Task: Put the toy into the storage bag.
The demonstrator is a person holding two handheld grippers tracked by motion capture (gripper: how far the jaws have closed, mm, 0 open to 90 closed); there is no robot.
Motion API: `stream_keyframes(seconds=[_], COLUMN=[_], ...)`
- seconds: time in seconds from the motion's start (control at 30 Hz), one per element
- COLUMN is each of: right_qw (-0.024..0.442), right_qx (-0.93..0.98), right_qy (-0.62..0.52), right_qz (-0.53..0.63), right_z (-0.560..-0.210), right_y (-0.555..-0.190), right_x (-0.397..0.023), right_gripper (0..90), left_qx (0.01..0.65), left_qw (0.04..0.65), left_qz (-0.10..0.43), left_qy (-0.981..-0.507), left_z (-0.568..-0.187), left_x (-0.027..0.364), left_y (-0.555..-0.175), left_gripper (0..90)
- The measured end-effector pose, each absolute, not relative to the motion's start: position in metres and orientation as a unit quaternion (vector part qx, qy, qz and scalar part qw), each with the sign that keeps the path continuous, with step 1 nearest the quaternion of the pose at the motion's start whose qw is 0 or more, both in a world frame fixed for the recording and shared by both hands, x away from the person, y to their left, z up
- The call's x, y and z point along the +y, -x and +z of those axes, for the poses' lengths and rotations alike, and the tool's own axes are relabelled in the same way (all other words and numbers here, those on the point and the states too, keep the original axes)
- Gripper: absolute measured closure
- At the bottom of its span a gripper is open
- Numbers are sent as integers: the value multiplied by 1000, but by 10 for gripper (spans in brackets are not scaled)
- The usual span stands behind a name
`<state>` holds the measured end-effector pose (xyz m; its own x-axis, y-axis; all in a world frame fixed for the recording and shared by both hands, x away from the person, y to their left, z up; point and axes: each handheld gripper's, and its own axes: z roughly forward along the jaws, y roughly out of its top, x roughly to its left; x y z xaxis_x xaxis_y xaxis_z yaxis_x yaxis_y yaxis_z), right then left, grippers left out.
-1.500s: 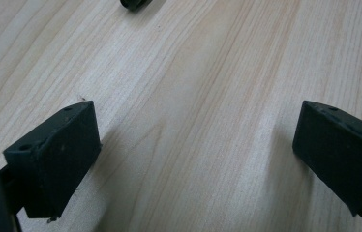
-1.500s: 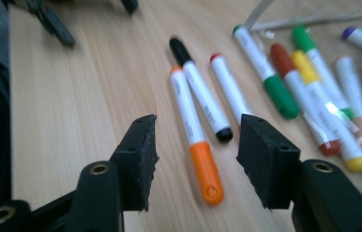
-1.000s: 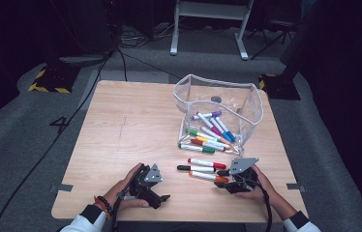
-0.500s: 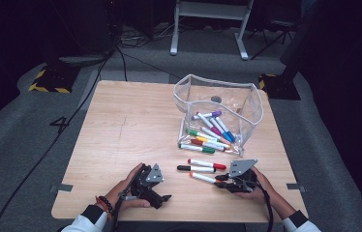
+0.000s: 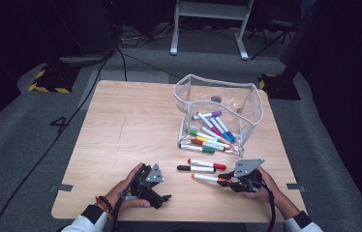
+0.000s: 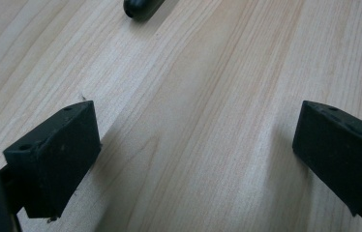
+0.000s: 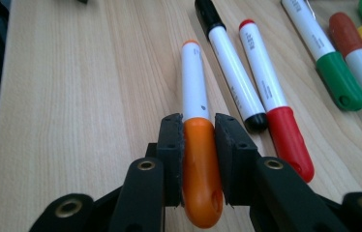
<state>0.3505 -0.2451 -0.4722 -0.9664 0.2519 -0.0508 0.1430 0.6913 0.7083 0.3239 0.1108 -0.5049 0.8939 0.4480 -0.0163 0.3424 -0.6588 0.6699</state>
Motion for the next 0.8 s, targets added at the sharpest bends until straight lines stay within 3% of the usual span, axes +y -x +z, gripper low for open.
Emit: stream_keyframes(seconds=[0.43,0.8], right_qw=[59,94], right_qx=[917,907], right_qy=[-105,-85], right_qz=[380,403], right_z=[-470,-438], right_y=[-348,-345], right_x=[-244,-245], right_gripper=[740,740], left_qx=[219,218], left_qw=[351,351], left_qz=[75,75], left_qy=[-907,-908], left_z=[-505,-505], left_x=[111,111], left_y=[-324,-324], left_gripper=[34,34])
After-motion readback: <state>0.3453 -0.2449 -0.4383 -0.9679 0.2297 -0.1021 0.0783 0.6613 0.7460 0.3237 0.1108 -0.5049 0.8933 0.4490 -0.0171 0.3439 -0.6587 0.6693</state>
